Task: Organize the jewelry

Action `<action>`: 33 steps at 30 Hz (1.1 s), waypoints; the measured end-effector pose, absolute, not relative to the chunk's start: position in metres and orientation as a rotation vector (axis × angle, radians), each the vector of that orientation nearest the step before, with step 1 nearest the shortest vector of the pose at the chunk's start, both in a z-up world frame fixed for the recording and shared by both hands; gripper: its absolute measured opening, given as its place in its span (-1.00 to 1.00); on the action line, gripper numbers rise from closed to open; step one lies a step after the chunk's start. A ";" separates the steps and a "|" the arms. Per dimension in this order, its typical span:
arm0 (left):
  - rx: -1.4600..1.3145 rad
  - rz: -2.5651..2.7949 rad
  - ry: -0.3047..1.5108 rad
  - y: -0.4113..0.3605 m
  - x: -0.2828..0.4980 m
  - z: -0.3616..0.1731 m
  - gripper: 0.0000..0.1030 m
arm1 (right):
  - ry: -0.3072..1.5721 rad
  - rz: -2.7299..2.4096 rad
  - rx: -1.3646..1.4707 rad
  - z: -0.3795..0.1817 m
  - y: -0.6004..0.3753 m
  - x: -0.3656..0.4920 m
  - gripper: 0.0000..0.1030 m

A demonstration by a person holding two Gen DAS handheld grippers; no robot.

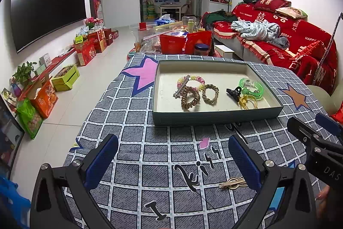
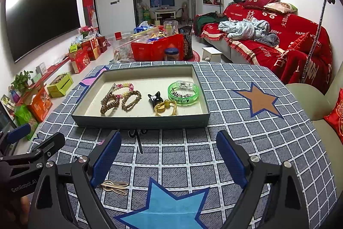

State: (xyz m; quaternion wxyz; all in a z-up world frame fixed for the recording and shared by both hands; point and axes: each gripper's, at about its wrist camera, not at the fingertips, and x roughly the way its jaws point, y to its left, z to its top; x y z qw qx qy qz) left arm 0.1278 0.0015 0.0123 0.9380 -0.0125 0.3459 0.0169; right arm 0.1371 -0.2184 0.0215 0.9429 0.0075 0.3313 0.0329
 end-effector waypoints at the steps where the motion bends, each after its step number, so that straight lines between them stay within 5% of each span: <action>1: -0.026 0.034 0.708 0.001 0.128 0.012 1.00 | 0.675 0.067 0.016 0.022 -0.218 0.137 0.78; 33: -0.030 0.033 0.715 0.003 0.128 0.009 1.00 | 0.675 0.068 0.017 0.021 -0.219 0.137 0.78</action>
